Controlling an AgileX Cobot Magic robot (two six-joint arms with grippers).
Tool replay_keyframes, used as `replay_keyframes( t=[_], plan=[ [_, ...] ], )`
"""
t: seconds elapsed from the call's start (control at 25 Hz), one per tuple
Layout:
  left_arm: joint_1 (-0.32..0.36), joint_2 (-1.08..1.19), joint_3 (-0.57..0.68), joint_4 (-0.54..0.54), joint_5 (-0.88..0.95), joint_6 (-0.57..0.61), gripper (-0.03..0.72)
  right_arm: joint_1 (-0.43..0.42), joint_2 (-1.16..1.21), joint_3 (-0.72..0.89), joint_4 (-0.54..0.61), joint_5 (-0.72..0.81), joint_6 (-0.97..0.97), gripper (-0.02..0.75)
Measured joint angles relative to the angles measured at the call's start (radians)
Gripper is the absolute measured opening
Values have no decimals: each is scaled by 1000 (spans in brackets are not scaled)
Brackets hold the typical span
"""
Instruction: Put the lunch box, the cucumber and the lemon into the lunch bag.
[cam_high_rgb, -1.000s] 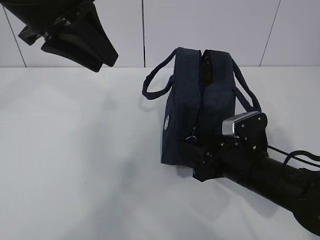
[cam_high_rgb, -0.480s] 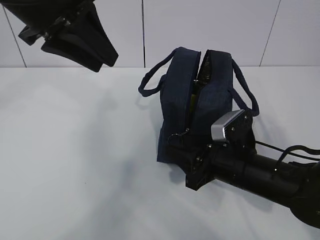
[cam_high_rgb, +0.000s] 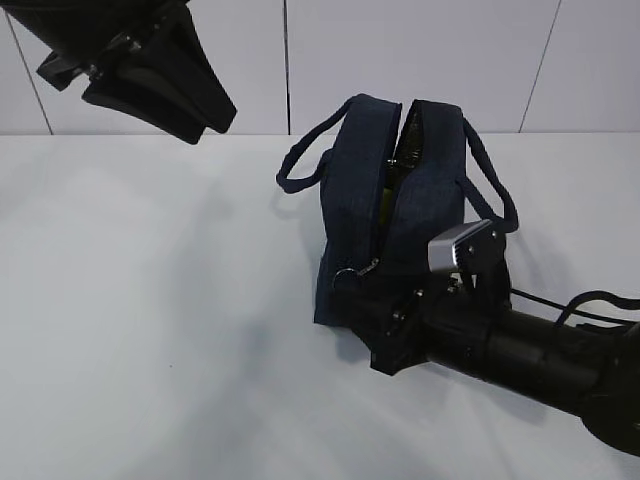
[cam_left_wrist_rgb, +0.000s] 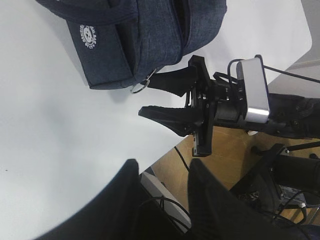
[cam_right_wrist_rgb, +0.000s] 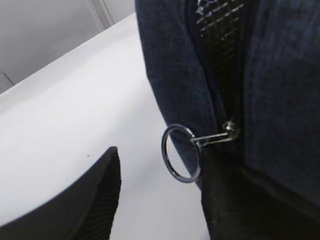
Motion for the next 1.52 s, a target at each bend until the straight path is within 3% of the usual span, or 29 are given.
replay_keyframes(
  t=[0.44,0.88,1.16,1.52],
  plan=[
    [0,0,0,0,0,0,239,0,0,0,-232,0,142,407],
    [0,0,0,0,0,0,239,0,0,18,-134,0,143,407],
    [0,0,0,0,0,0,239,0,0,93,67,0,53,407],
    [0,0,0,0,0,0,239,0,0,93,164,-2,-121,407]
  ],
)
